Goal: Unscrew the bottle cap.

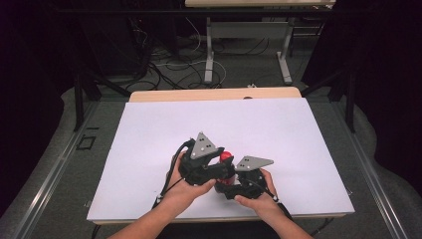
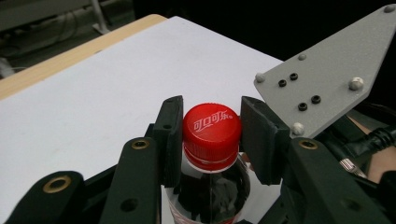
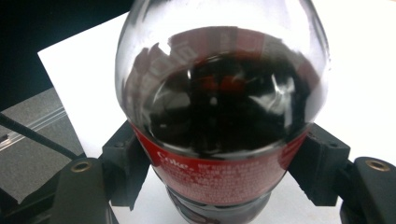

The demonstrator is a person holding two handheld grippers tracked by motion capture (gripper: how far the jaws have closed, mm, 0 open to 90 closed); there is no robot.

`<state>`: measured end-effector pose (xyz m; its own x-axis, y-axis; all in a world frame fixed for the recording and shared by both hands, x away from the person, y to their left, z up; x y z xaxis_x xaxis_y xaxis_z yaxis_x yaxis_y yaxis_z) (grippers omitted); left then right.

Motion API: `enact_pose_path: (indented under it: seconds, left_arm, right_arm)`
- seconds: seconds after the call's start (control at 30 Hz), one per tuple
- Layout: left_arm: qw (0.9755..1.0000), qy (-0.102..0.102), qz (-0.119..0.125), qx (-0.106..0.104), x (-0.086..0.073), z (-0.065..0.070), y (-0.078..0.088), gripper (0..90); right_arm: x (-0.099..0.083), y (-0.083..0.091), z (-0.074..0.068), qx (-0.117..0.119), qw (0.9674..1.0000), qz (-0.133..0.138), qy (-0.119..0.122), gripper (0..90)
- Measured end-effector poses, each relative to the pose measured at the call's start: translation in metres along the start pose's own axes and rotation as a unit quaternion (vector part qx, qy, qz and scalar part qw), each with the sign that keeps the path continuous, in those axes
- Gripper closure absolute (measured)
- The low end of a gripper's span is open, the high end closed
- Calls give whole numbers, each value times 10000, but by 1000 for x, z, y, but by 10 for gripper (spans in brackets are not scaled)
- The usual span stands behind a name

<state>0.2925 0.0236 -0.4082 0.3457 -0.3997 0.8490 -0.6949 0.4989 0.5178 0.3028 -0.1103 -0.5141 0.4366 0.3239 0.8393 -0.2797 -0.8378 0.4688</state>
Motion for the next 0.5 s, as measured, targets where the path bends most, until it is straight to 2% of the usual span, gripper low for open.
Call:
enact_pose_path:
  seconds: [0.03, 0.07, 0.1, 0.17, 0.2, 0.27, 0.37, 0.4, 0.5]
  left_arm:
    - [10000, -40, -9, -47, 0, 0, 0, 609]
    - [10000, 35, 38, -3, 1, 0, 0, 608]
    - [10000, 10, 34, -60, 1, -2, 0, 606]
    - [9996, 100, 6, -272, 2, -6, 1, 554]
    - [9995, 52, -5, -322, 2, -9, 2, 527]
    - [9983, 73, 45, -575, 3, -14, 5, 469]
    - [9950, 5, 115, -990, 7, -26, 10, 422]
    - [9932, -74, 117, -1159, 7, -29, 10, 422]
    - [9850, -313, 178, -1685, 9, -39, 10, 408]
  right_arm:
    - [0, 0, 0, 1, 10000, 5, 9, 289]
    - [0, 1, 0, 21, 10000, -18, -2, 289]
    - [0, 1, 0, 29, 10000, -14, 13, 289]
    - [1, 1, 0, 16, 10000, 5, 66, 289]
    - [1, 1, 1, 31, 10000, 14, 64, 289]
    - [1, 2, 1, 73, 10000, 35, 8, 289]
    - [2, 2, 0, 218, 9998, -24, 13, 289]
    - [2, 2, 0, 218, 9998, -24, 13, 289]
    - [2, 1, -4, 387, 9991, 0, 175, 289]
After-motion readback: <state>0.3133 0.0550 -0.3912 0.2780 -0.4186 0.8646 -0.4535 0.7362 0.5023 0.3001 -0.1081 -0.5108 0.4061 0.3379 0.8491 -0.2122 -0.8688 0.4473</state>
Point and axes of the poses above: each handheld gripper's, and its own axes: y roughly backward along the jaws, x roughly out of its top, z roughly to its right, the point moved 3 cm from there along -y, roughly forward along the jaws, and after that the axes turned 14 degrees about x, right-handed, at the moved point
